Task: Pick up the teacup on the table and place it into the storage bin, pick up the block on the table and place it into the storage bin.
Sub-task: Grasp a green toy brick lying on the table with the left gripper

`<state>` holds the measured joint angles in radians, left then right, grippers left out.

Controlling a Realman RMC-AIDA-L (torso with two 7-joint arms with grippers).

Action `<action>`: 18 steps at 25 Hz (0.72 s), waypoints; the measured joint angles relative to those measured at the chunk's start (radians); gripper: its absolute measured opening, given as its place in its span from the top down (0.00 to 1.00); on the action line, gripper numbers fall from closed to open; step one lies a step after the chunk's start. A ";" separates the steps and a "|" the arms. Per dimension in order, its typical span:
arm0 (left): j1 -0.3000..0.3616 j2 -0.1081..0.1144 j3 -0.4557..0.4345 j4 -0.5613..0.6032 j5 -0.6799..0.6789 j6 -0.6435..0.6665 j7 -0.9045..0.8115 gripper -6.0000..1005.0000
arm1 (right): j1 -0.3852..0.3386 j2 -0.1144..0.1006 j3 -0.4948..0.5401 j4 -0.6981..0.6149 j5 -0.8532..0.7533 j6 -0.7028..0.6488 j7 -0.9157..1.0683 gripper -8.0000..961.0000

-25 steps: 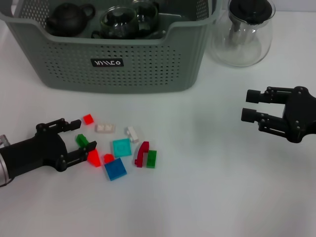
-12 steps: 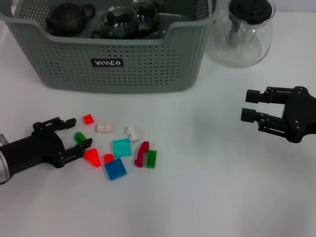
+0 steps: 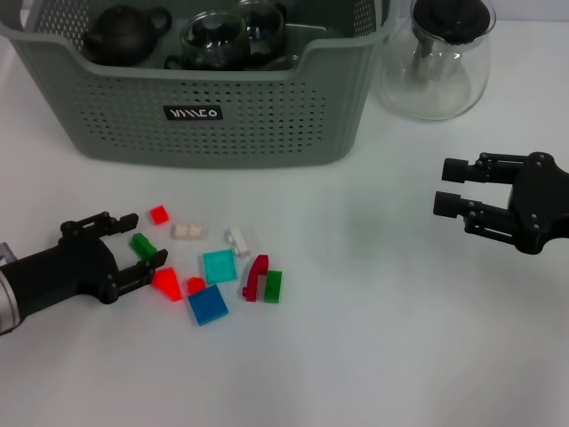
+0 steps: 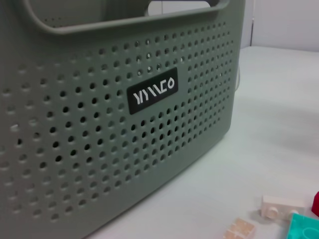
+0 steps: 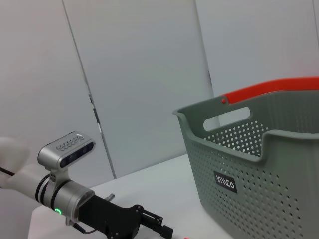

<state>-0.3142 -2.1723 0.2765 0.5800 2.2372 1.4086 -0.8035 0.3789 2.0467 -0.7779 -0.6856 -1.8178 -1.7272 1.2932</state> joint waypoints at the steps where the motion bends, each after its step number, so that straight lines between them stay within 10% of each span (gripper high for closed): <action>1: -0.001 0.000 0.000 -0.003 0.002 -0.002 0.003 0.35 | 0.000 0.000 0.000 0.000 0.000 0.000 0.000 0.47; 18: -0.006 0.000 0.000 -0.011 0.007 -0.038 0.001 0.38 | 0.003 0.000 0.000 0.010 0.000 0.003 0.000 0.47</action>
<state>-0.3203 -2.1721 0.2769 0.5692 2.2445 1.3705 -0.8022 0.3816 2.0463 -0.7777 -0.6759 -1.8178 -1.7241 1.2932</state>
